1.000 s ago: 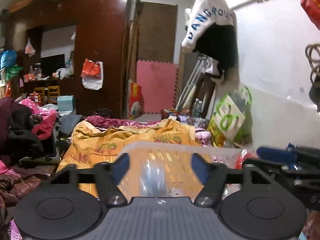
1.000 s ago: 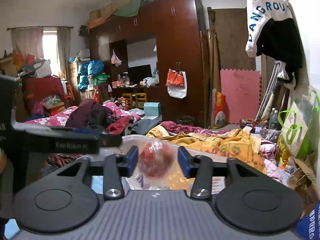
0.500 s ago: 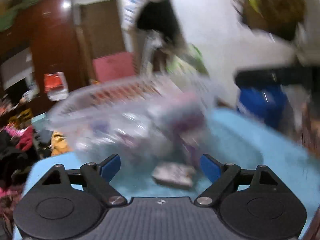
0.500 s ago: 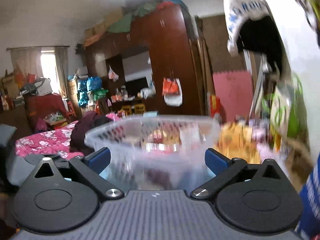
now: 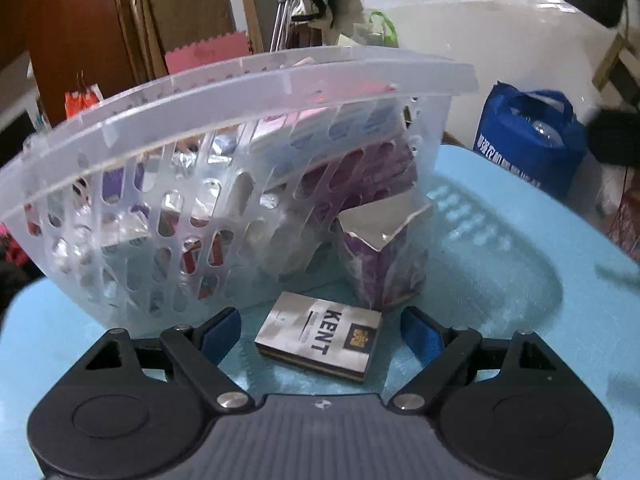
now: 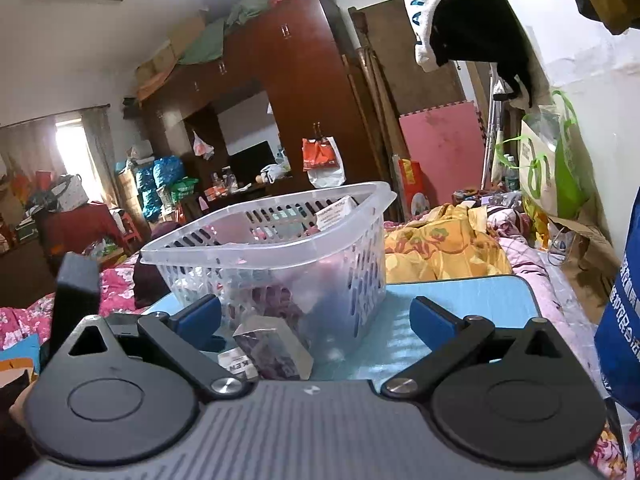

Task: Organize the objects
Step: 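Grasp the KENT pack with the left gripper while the right grasps a purple box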

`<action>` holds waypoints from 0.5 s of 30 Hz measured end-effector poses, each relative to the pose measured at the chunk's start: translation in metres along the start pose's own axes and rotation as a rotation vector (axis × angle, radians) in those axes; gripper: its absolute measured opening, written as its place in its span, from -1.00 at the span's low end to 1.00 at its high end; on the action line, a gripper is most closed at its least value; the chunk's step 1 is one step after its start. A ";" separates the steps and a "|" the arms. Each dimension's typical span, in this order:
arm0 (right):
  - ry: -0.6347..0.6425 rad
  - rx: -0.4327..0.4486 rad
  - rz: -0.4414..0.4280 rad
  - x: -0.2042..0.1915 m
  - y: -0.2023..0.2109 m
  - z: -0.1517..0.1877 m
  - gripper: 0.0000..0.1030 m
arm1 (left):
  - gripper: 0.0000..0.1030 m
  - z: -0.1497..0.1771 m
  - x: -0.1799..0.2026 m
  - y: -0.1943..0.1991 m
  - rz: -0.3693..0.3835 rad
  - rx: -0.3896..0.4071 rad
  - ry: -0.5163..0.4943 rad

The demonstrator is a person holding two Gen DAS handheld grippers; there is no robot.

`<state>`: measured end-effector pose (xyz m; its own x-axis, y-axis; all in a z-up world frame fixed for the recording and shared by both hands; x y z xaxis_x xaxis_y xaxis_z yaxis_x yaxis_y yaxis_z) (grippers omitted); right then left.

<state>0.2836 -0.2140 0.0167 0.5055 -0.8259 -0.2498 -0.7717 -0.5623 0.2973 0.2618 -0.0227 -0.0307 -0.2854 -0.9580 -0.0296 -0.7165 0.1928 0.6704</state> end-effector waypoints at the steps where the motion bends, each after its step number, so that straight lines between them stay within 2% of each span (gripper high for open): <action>1: 0.001 -0.001 -0.006 -0.001 0.000 0.002 1.00 | 0.74 0.000 -0.003 -0.002 0.012 -0.003 0.020; 3: 0.007 -0.005 -0.012 -0.004 -0.001 0.005 1.00 | 0.74 0.001 -0.008 -0.004 0.036 -0.011 0.060; 5: 0.017 -0.010 -0.015 -0.010 -0.001 0.011 1.00 | 0.67 0.004 -0.008 -0.002 0.021 -0.003 0.065; 7: 0.036 -0.017 -0.016 -0.015 -0.005 0.014 1.00 | 0.33 0.009 -0.009 0.005 0.036 0.020 0.077; 10: 0.074 -0.036 -0.015 -0.023 -0.013 0.019 1.00 | 0.32 0.024 -0.007 0.024 0.013 0.068 0.067; 15: 0.133 -0.099 -0.006 -0.047 -0.040 0.032 0.95 | 0.32 0.050 -0.029 0.064 -0.019 0.171 0.131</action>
<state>0.2787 -0.1513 -0.0130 0.5614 -0.8173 -0.1298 -0.7300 -0.5629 0.3876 0.1924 0.0279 -0.0244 -0.1938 -0.9790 0.0634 -0.8214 0.1973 0.5351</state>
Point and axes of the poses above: each gripper's, at about its wrist camera, not at the fingertips, and y roughly against the way its jaws point, x to its right, z to its underside, the point moved 1 cm from there along -y, roughly the way its jaws point, and after that the axes turned 7 degrees about z, right-handed, at the moved point
